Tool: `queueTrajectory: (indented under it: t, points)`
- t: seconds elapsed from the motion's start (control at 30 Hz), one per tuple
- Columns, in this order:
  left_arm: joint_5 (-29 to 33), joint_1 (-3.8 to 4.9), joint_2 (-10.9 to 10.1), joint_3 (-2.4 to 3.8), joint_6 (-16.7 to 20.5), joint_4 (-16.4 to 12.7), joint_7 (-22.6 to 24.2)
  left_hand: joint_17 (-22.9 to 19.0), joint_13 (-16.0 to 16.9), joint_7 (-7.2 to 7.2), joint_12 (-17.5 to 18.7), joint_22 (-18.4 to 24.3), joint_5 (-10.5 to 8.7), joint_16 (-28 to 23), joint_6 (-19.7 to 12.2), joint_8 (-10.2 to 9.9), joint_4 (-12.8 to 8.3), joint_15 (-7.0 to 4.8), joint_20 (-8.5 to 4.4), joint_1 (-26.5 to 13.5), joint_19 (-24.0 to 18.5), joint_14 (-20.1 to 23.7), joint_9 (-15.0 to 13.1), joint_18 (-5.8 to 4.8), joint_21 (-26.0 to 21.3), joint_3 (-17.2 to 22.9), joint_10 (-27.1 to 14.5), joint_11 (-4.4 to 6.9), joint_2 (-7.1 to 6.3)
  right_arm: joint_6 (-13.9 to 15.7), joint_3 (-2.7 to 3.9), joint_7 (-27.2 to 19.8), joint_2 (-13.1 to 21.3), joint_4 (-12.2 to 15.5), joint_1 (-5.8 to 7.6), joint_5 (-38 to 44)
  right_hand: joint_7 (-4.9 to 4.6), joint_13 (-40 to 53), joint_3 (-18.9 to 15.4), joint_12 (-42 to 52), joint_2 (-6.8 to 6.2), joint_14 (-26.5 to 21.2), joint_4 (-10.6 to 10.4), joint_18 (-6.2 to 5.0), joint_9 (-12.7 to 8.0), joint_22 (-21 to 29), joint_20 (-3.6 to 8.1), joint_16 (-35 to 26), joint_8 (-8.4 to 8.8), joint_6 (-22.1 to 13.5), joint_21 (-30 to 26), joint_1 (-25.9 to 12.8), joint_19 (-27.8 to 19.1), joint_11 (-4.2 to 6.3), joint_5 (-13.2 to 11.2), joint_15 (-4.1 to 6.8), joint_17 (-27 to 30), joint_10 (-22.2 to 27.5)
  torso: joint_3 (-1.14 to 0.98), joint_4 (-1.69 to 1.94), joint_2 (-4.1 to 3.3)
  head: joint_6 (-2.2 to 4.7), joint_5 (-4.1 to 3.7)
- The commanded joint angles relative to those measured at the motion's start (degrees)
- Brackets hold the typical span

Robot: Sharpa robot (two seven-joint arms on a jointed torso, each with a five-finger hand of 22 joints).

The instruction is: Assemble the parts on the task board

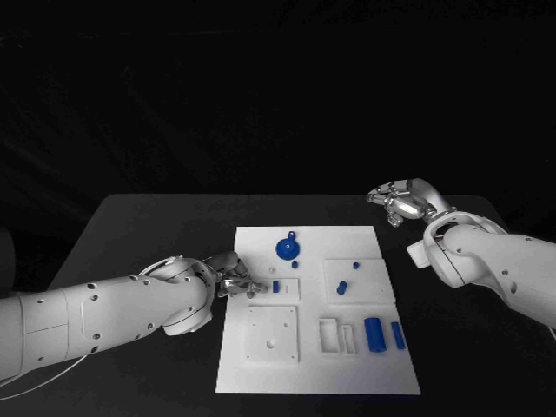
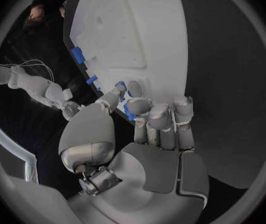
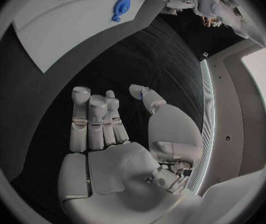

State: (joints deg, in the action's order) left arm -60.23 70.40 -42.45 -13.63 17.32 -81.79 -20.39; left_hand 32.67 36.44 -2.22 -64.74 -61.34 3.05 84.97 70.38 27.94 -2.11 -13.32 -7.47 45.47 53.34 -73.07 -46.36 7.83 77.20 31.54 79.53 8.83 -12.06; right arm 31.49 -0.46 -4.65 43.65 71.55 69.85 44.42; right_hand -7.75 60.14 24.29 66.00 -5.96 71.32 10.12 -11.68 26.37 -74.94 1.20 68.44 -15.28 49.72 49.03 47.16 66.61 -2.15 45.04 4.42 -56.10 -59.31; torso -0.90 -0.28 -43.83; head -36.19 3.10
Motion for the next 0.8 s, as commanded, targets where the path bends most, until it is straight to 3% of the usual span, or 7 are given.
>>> queueTrajectory:
  t: [0.03,0.53,0.6,0.67,0.8]
  points:
    - [0.93,-0.03,-0.12,0.09,0.87,-0.09,0.37,-0.10,-0.13,-0.07,0.47,0.07,-0.20,-0.27,-0.43,0.14,0.77,-0.30,-7.91,-0.51,-0.35,0.16,-0.04,0.57,-0.23,-0.10,0.07,-0.28,-0.65,-0.43,0.01,-0.48,-0.03,-0.02,-0.03,0.23,-0.46,-0.06,0.08,0.33,0.10,0.36,0.25,-3.32,-0.07,-0.91,0.46,0.18,-0.22,0.17,-0.32,-0.39,0.05,0.46,0.32,0.20,0.08,0.12,0.00,-0.01,0.00,0.01,-0.02]
    - [5.35,-0.01,-1.18,0.71,2.98,-0.34,2.44,-0.29,-0.61,0.33,0.93,0.27,-0.23,-0.48,-1.81,-0.81,4.37,-0.41,-7.90,0.11,-0.34,0.35,0.33,0.82,-0.22,0.57,0.20,-0.63,-3.32,-0.45,0.01,-0.51,-0.03,-0.05,-0.04,0.23,-0.46,-0.08,0.08,0.34,0.11,0.37,0.25,-3.32,-0.07,-0.91,0.46,0.18,-0.22,0.16,-0.33,-0.40,0.06,0.45,0.32,0.20,0.09,0.12,-0.02,-0.02,0.02,0.16,-0.05]
    - [7.49,-0.01,-1.12,1.77,3.63,0.02,3.62,-0.37,-0.71,0.51,1.07,0.31,-0.23,-0.65,-2.28,-1.28,4.79,-0.36,-7.87,0.31,-0.42,0.49,0.55,0.82,-0.25,0.52,0.14,-0.79,-3.66,-0.44,0.01,-0.51,-0.01,-0.05,-0.05,0.23,-0.47,-0.08,0.08,0.34,0.11,0.37,0.25,-3.32,-0.07,-0.91,0.46,0.18,-0.22,0.16,-0.33,-0.40,0.06,0.45,0.32,0.20,0.09,0.12,-0.01,-0.01,0.02,0.19,-0.05]
    - [10.50,0.00,-1.37,2.02,4.58,-0.02,4.66,-0.49,-0.85,0.72,1.31,0.38,-0.23,-0.92,-2.84,-1.86,5.37,-0.28,-7.80,0.37,-0.61,0.71,0.84,0.80,-0.37,0.43,-0.02,-0.98,-3.87,-0.44,0.01,-0.52,0.00,-0.08,-0.07,0.23,-0.47,-0.08,0.08,0.35,0.11,0.37,0.25,-3.32,-0.07,-0.91,0.46,0.18,-0.22,0.16,-0.33,-0.41,0.06,0.45,0.32,0.20,0.09,0.12,-0.04,0.01,0.01,0.30,-0.06]
    - [13.17,0.01,-1.45,3.45,5.53,0.39,6.04,-1.26,-1.62,1.76,2.91,0.75,-0.22,-2.70,-5.45,-4.15,6.32,0.51,-7.46,0.60,-1.83,2.13,1.85,0.54,-1.27,-0.10,-1.11,-1.96,-4.41,-0.43,0.01,-0.53,-0.03,-0.10,-0.08,0.23,-0.47,-0.09,0.08,0.35,0.11,0.37,0.25,-3.32,-0.07,-0.91,0.46,0.18,-0.21,0.16,-0.33,-0.41,0.06,0.45,0.32,0.20,0.09,0.12,-0.06,0.01,0.01,0.39,-0.07]
